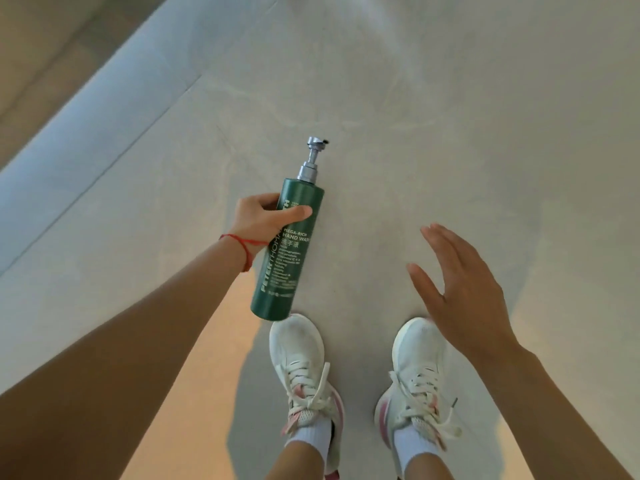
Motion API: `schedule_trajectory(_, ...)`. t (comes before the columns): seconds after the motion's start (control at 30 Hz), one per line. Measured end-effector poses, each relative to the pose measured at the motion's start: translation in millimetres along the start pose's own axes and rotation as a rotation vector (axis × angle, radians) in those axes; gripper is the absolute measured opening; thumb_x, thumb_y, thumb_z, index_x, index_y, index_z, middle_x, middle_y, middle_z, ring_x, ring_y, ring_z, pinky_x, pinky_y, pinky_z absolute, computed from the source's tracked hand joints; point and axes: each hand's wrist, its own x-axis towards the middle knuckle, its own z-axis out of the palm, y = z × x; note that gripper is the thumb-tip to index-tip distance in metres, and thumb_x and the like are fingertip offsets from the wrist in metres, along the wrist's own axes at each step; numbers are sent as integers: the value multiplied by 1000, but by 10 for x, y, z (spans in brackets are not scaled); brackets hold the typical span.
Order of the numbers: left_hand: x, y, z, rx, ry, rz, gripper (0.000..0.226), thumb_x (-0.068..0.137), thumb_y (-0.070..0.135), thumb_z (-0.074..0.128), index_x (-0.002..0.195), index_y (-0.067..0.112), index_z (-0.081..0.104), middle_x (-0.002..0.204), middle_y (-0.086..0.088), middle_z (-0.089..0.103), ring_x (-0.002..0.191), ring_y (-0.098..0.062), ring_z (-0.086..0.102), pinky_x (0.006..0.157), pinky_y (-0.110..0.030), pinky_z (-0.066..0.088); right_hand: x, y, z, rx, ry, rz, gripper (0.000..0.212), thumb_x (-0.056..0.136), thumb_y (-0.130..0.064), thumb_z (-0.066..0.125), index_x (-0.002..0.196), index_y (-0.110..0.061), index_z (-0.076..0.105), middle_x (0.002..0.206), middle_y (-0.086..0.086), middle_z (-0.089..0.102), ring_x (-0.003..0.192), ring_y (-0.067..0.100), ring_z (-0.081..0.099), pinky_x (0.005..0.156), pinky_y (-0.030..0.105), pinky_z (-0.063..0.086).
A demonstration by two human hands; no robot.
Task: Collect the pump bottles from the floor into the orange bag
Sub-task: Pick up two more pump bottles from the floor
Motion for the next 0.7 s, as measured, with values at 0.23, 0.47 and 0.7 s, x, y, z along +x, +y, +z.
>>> schedule_trajectory(0.23, -1085, 467, -347, -308, 98, 10, 10, 67, 17, 74, 69, 26, 70, 60, 12, 71, 59, -5, 65, 57, -17, 52, -132, -735, -808, -8, 12, -107, 49, 92, -39, 44, 133, -12, 43, 139, 12, 47, 127, 29, 45, 100, 41, 37)
schedule_trajectory(0.47, -2283, 1201, -797, -497, 192, 96, 19, 70, 7, 71, 78, 24, 70, 64, 13, 72, 62, -2, 65, 55, -12, 50, -414, -1709, -1857, -37, -2, -213, 55, 88, -43, 39, 134, -15, 42, 142, 10, 44, 128, 28, 45, 102, 45, 39)
schedule_trajectory(0.7, -3193, 1699, -1330, -645, 332, 166, 20, 71, 3, 69, 80, 21, 69, 63, 13, 72, 61, -1, 64, 54, -11, 49, -710, -2576, -2568, -28, 43, -380, 51, 89, -38, 44, 134, -14, 43, 140, 9, 47, 126, 26, 46, 99, 39, 37)
